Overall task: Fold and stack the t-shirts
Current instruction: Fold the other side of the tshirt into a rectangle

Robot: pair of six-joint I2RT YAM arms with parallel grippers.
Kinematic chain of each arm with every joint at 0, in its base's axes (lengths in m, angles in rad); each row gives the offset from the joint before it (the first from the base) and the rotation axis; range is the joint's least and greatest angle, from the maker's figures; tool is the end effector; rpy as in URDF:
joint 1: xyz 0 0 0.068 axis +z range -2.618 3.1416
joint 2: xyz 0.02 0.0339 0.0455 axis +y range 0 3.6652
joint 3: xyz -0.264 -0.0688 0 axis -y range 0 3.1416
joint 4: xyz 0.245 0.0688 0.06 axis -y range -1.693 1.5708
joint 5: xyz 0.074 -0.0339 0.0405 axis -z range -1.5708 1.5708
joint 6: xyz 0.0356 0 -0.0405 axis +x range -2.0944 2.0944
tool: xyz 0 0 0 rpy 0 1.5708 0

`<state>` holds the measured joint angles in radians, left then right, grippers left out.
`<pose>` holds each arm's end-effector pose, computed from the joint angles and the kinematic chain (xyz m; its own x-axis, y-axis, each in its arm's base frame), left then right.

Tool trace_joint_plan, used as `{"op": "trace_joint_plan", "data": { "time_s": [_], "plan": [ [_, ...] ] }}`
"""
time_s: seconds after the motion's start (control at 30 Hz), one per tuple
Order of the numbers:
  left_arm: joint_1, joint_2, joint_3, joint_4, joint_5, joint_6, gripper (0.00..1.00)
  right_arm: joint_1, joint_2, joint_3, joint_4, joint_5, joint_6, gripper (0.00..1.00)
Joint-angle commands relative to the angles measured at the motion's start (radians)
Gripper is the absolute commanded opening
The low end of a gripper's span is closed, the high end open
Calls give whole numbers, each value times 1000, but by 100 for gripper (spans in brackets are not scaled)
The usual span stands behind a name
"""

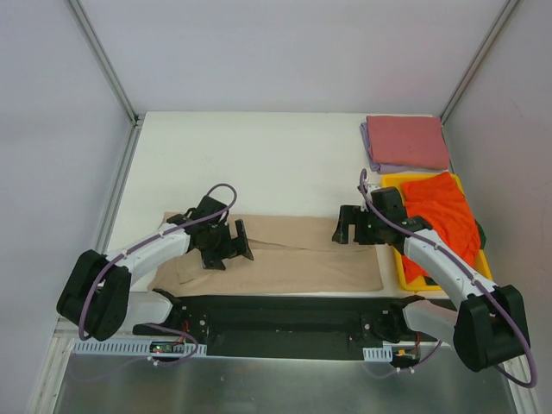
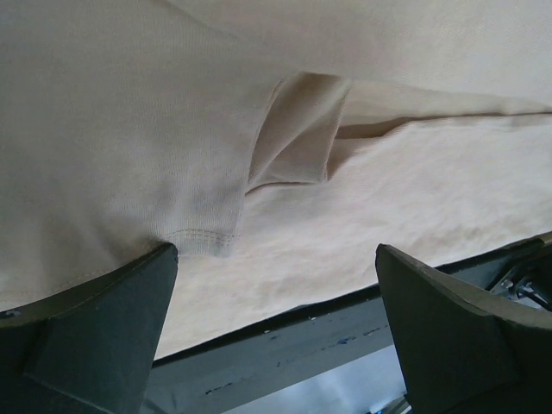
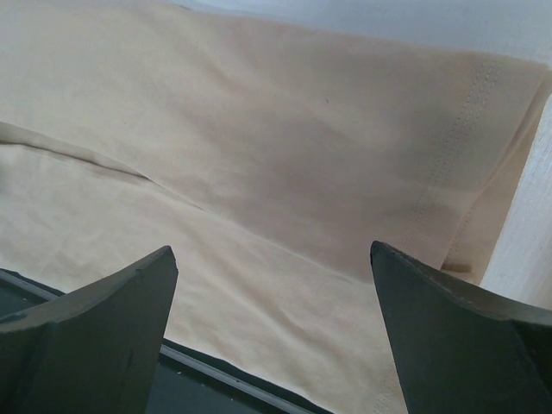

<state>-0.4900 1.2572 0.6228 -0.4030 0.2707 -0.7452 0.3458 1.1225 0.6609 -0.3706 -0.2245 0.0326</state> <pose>0.1954 -0.1150 0.1745 -0.9473 -0.2353 -0.2175 -0.0937 0.8526 -0.5140 0.2088 0.0837 0.2156 -0.7106 -0.2223 -0.6675 -0.4485 0.8741 0.1865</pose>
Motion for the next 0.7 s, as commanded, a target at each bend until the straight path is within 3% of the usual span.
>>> {"op": "trace_joint_plan", "data": {
  "time_s": [0.0, 0.37, 0.53, 0.67],
  "plan": [
    [-1, -8, -32, 9, 22, -10, 99, 5, 8, 28, 24, 2, -16, 96],
    [11, -186, 37, -88, -103, -68, 99, 10, 25, 59, 30, -24, -25, 96],
    [149, -258, -27, -112, -134, -140, 99, 42, 94, 88, 73, -58, -25, 96],
    [264, -187, -52, -85, -114, -152, 99, 84, 189, 131, 85, -65, -25, 96]
  ]
}}
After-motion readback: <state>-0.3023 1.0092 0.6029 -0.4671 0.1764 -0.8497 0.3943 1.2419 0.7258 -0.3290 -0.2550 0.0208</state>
